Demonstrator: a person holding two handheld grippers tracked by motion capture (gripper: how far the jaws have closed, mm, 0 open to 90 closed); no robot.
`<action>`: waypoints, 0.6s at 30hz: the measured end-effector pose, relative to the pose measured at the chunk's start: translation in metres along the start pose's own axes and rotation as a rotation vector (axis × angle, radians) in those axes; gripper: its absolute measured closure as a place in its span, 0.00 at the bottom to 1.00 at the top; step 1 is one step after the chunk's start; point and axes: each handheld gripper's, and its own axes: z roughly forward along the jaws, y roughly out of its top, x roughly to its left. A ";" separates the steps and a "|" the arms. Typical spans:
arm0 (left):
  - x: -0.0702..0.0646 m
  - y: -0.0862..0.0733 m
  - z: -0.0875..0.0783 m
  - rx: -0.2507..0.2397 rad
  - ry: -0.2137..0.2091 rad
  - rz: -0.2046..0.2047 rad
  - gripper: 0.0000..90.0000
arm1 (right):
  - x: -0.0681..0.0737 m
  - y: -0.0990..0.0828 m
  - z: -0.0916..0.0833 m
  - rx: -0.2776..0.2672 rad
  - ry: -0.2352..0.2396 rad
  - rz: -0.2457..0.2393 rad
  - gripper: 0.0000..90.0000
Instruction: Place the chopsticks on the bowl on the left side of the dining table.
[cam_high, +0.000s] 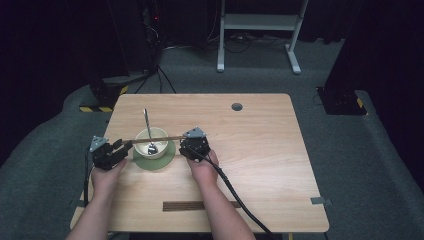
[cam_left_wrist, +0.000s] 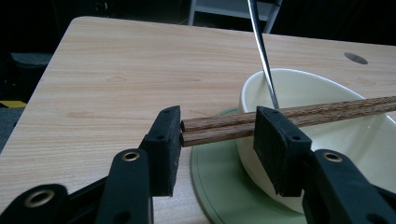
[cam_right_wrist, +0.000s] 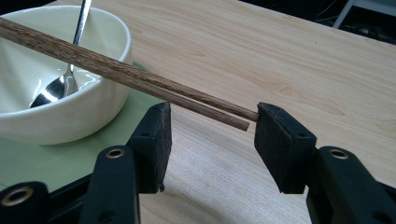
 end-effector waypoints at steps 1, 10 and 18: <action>0.000 0.000 0.000 0.000 0.001 -0.001 0.57 | 0.001 0.000 0.000 -0.006 -0.001 0.003 0.52; 0.003 0.000 -0.001 -0.004 -0.002 -0.019 0.57 | 0.006 -0.002 -0.008 -0.008 0.002 -0.018 0.52; 0.002 0.000 0.000 -0.002 0.006 -0.020 0.57 | 0.006 -0.006 -0.007 -0.015 0.000 -0.013 0.52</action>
